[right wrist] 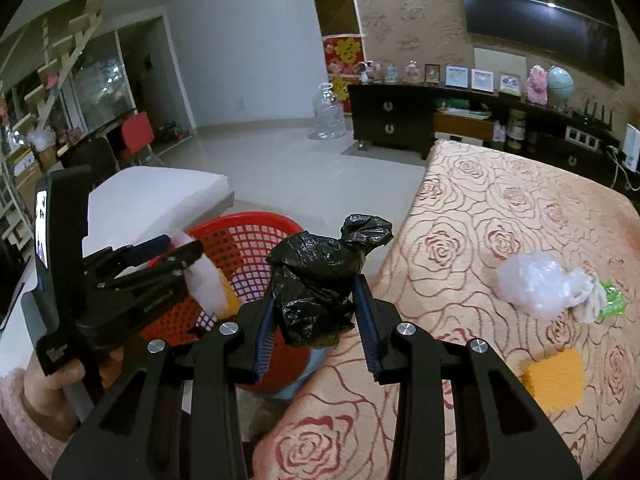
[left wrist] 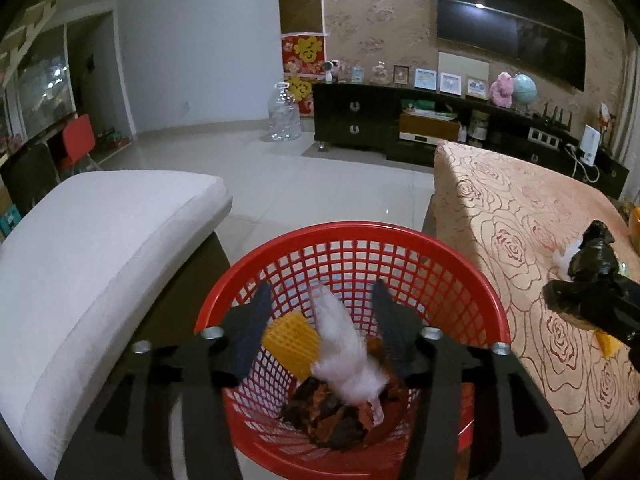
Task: Collect trash
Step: 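Carry both items to the red wastebasket and open the left gripper to drop the tissue, then open the right gripper over the wastebasket to drop the black bag, then move the right gripper back over the table toward the yellow foam net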
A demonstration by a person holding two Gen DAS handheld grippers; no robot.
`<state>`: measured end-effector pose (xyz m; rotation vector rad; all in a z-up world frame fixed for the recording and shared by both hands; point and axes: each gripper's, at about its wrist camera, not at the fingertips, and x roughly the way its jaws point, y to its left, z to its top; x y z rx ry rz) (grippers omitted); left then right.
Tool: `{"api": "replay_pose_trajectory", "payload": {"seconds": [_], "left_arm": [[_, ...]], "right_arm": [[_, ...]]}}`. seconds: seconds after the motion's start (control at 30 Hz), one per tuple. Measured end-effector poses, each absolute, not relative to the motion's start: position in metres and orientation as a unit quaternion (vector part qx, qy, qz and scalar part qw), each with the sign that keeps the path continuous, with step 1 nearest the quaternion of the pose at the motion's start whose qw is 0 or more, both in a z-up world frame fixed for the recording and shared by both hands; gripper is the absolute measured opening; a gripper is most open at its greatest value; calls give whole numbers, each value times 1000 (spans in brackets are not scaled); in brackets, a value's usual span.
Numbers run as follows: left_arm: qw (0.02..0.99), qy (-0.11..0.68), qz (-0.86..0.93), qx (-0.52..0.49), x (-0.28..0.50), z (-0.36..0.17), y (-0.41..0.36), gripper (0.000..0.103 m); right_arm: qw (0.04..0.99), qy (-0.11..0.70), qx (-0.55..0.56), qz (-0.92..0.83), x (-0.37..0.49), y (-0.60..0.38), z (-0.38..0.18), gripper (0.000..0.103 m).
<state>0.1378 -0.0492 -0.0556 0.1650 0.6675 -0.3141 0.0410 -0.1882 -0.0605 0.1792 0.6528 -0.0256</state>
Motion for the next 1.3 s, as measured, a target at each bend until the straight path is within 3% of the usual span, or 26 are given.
{"api": "replay_pose_trajectory", "payload": {"seconds": [0.13,0.67,0.83,1.3], "left_arm": [[932,325,-147,69,139,-54,-42,66],[946,315,-67,-25,149,-41,13,68],[947,313,-67,-25,148,-40,17,68],[951,301,-71,-13,143,-37,14,68]], "right_arm": [[941,328,84,-4,50,-177,-64,35],[931,354,71,52,100,-132,-78,37],[929,358,73,59,102,-122,-83,59],[934,343,100,20,69,-161,-86,64]]}}
